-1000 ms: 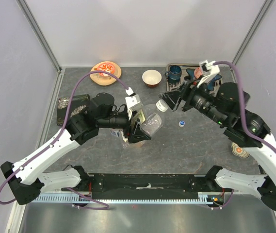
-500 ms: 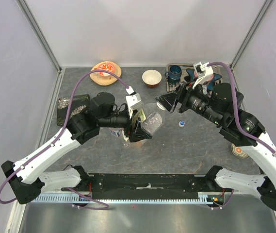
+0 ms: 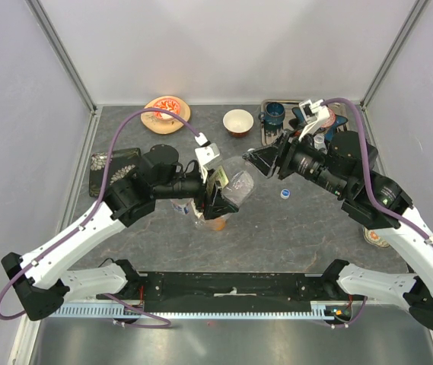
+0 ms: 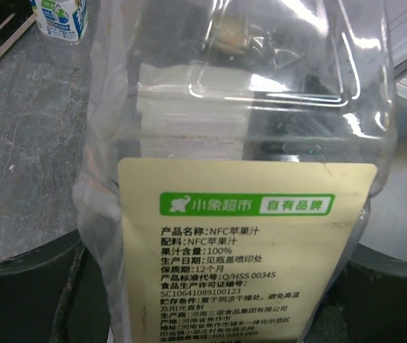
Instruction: Unscrew the bottle caps
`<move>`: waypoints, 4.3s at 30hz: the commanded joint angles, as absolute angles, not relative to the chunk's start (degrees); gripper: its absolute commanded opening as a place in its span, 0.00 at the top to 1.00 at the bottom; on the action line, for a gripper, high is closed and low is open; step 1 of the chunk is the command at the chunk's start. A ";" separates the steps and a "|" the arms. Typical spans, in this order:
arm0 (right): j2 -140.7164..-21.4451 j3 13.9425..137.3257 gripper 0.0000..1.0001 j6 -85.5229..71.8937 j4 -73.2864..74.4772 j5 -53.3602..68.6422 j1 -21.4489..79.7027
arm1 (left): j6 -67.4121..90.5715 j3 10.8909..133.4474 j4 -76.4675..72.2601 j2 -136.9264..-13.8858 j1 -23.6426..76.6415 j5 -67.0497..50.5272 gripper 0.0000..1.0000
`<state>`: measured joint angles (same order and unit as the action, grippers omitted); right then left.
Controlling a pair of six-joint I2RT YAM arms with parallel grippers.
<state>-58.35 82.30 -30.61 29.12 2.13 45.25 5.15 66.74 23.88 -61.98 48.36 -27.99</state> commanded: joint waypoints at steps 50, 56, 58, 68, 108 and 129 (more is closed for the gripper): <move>-51.33 82.96 0.24 -10.72 25.30 23.77 46.41 | 12.62 67.14 9.17 -62.76 45.44 -68.13 0.98; -55.54 94.30 0.02 -15.46 29.70 5.46 46.32 | 4.93 68.73 17.31 -61.35 45.44 -53.11 0.98; -56.59 97.02 0.02 -17.65 29.71 3.00 46.32 | 4.40 68.29 17.84 -61.08 45.53 -45.06 0.98; -60.73 97.30 0.04 -28.20 31.90 -9.22 46.32 | 3.52 63.55 13.27 -58.89 48.77 -3.45 0.97; -68.91 92.20 0.44 -32.17 30.06 -10.55 46.32 | -2.46 62.49 9.93 -60.03 59.85 15.82 0.97; -66.01 92.29 1.00 -21.63 30.33 12.63 46.32 | -2.29 61.08 8.52 -51.68 58.72 -15.21 0.98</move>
<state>-66.96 91.35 -27.94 30.85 1.08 46.24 -0.84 58.92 13.63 -54.92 58.78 7.22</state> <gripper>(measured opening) 0.438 0.827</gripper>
